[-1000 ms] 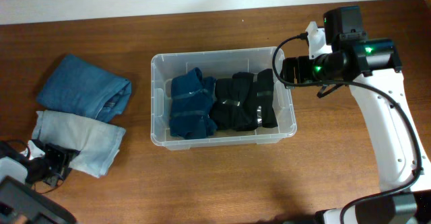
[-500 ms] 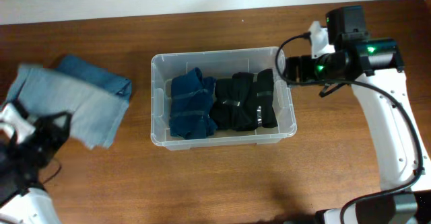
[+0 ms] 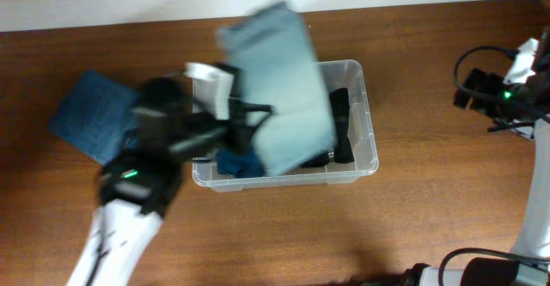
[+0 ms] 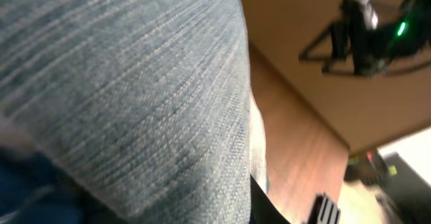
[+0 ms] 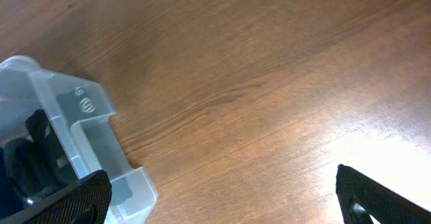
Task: Pack container
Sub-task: 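Lower the light-blue jeans into the bin's right side and release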
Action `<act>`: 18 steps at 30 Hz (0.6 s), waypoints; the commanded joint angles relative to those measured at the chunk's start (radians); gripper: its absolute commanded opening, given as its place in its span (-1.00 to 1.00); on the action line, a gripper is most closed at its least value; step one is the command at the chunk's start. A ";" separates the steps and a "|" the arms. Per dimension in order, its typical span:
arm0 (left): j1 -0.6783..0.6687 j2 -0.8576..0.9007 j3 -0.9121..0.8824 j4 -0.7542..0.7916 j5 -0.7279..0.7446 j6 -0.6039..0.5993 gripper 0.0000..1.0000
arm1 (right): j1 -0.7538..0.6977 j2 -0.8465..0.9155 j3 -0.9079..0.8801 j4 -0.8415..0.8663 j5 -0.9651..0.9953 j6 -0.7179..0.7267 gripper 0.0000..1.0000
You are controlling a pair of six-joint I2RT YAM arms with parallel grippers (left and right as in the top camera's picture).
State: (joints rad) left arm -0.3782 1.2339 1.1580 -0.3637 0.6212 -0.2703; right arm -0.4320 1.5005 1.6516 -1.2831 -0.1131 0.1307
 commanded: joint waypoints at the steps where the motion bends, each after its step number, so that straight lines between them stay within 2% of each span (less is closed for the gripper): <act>1: -0.141 0.124 0.029 0.067 -0.153 0.006 -0.99 | -0.013 -0.013 0.002 -0.005 -0.018 0.005 0.97; 9: -0.216 0.380 0.029 0.148 -0.225 -0.059 -0.99 | -0.013 -0.013 0.002 -0.004 -0.017 0.005 0.97; 18: -0.218 0.511 0.029 0.125 -0.207 -0.093 -0.96 | -0.013 -0.013 0.002 -0.004 -0.018 0.005 0.97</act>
State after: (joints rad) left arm -0.5880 1.7203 1.1587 -0.2348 0.3988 -0.3511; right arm -0.4438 1.5005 1.6516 -1.2861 -0.1215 0.1318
